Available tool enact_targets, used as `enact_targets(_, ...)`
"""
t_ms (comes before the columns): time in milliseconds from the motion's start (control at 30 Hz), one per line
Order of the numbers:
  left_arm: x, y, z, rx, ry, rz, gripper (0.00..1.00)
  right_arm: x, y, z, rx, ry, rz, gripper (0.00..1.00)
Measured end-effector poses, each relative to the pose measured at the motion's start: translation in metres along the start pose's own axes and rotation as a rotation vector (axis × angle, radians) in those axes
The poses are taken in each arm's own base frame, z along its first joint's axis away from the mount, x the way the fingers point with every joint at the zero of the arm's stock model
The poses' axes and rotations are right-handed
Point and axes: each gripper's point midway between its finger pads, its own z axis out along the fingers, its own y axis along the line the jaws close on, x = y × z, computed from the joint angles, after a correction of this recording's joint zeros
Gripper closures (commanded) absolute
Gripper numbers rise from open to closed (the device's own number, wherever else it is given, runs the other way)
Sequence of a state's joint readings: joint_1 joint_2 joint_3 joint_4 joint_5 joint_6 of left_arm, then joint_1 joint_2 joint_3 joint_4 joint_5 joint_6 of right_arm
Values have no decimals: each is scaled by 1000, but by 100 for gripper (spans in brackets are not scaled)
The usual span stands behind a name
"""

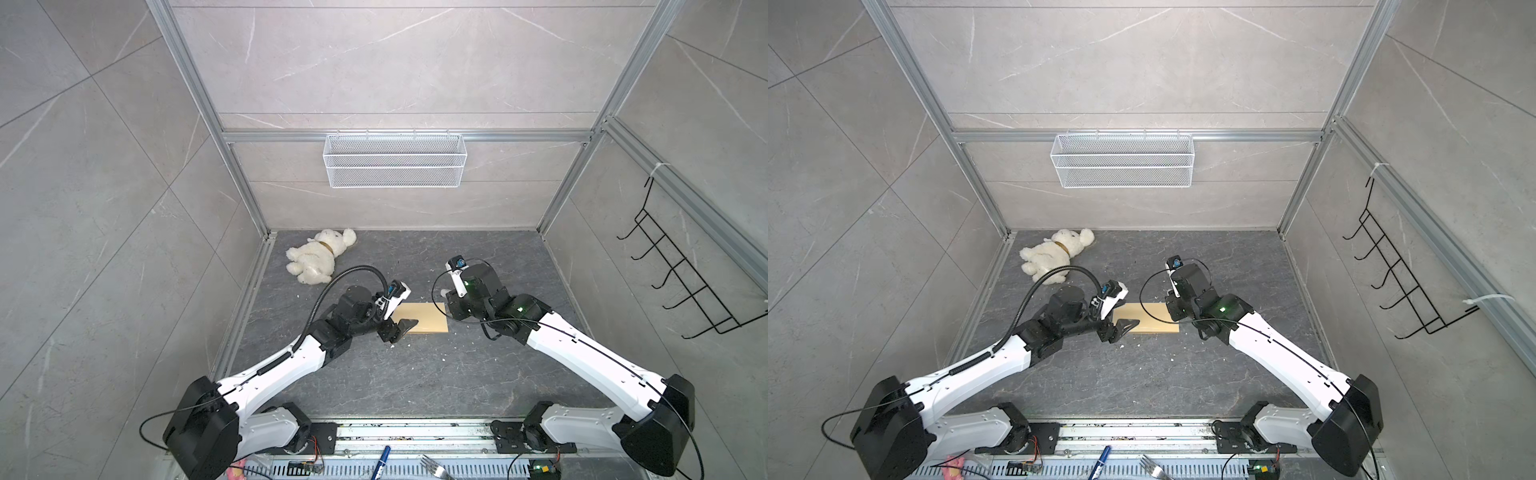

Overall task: Place the letter into the envelope and seal it
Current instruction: 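Draw the right gripper away with the glue stick while the left gripper lowers, then press the left gripper down on the tan envelope to hold it flat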

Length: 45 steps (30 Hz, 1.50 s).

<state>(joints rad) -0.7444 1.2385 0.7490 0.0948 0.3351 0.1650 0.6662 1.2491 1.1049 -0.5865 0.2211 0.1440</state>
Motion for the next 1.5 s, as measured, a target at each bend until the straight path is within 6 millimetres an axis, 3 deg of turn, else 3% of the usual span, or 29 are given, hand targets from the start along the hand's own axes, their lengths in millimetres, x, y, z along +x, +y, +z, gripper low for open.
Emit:
enact_targets(167, 44, -14, 34, 82, 130, 88, 36, 19, -17, -4, 15, 53, 55, 100)
enact_targets(233, 61, -16, 47, 104, 184, 95, 49, 24, -20, -7, 16, 61, 70, 100)
enact_targets(300, 69, -15, 58, 115, 215, 93, 52, 25, -21, -9, 15, 61, 83, 100)
enact_targets(367, 71, -12, 68, 116, 226, 79, 54, 26, -23, -11, 16, 58, 94, 100)
enact_targets(467, 62, -5, 81, 97, 212, 21, 66, 27, -25, -13, 16, 55, 111, 100)
enact_targets(633, 43, 8, 95, 64, 183, -91, 98, 30, -26, -12, 19, 58, 123, 100)
enact_targets(667, 41, 11, 99, 58, 186, -110, 100, 31, -27, -11, 20, 59, 124, 100)
enact_targets(800, 42, 17, 108, 53, 220, -159, 100, 33, -27, -11, 21, 57, 126, 100)
enact_targets(1500, 111, 2, 106, 60, 445, -274, 100, 29, -28, -17, 16, 18, 167, 100)
